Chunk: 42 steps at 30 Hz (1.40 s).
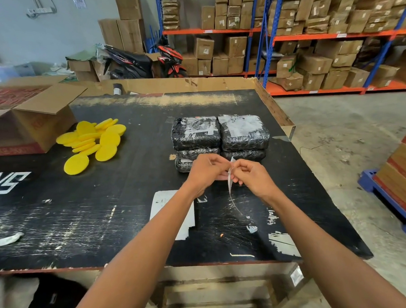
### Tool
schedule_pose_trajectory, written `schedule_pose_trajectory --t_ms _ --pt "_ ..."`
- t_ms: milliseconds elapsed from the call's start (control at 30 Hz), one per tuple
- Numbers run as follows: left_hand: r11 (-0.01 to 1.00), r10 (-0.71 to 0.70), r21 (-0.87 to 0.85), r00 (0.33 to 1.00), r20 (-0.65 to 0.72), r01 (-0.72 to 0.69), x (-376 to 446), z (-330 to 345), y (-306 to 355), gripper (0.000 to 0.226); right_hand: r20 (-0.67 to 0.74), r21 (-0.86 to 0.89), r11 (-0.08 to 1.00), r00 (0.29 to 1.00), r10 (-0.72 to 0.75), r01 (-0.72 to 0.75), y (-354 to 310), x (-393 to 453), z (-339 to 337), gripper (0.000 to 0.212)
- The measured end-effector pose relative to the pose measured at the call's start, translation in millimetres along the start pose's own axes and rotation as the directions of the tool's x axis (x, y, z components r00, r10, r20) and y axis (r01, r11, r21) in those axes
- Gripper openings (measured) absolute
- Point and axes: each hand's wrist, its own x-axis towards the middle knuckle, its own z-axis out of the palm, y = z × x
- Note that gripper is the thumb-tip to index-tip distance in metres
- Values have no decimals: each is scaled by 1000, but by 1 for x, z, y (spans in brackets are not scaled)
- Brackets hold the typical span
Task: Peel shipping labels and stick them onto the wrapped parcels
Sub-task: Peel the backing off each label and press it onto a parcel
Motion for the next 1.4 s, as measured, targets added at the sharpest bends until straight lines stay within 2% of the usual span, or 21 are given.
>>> schedule_pose_trajectory --t_ms 300,433,567,667,767,867,933,1067,1200,1400 --pt "992 -82 -108 989 -121 69 3 7 -1 11 -70 -162 987 997 -9 -2 -2 -1 1 13" --pt "983 -105 -166 977 -185 74 4 9 -5 11 -97 -168 986 995 -18 2 0 -1 -1 13" --pt "925 -211 -361 953 -216 122 4 8 -6 10 -150 -121 992 989 16 -34 8 2 -3 19" --pt "856 -301 -489 930 -209 167 4 10 -7 10 -140 -113 992 989 38 -54 11 3 -3 12" --pt "866 -271 -479 941 -202 146 3 10 -9 5 -102 -25 997 992 71 -74 8 5 -3 12" --pt "877 -209 -467 965 -157 114 1 7 -11 9 -109 66 995 991 77 -70 2 9 -1 25" --pt "883 -186 -456 974 -126 110 0 6 -12 10 -111 32 997 991 69 -66 -2 12 2 30" --pt "877 -163 -471 981 -102 97 -2 4 -13 10 -153 -27 998 987 55 -60 -6 16 7 18" --pt "861 -144 -505 982 -120 64 -2 7 -11 24 -202 -24 995 975 87 -94 -5 20 16 12" --pt "875 -133 -483 969 -209 15 1 9 -10 19 -135 -18 996 987 82 -85 -3 22 20 12"
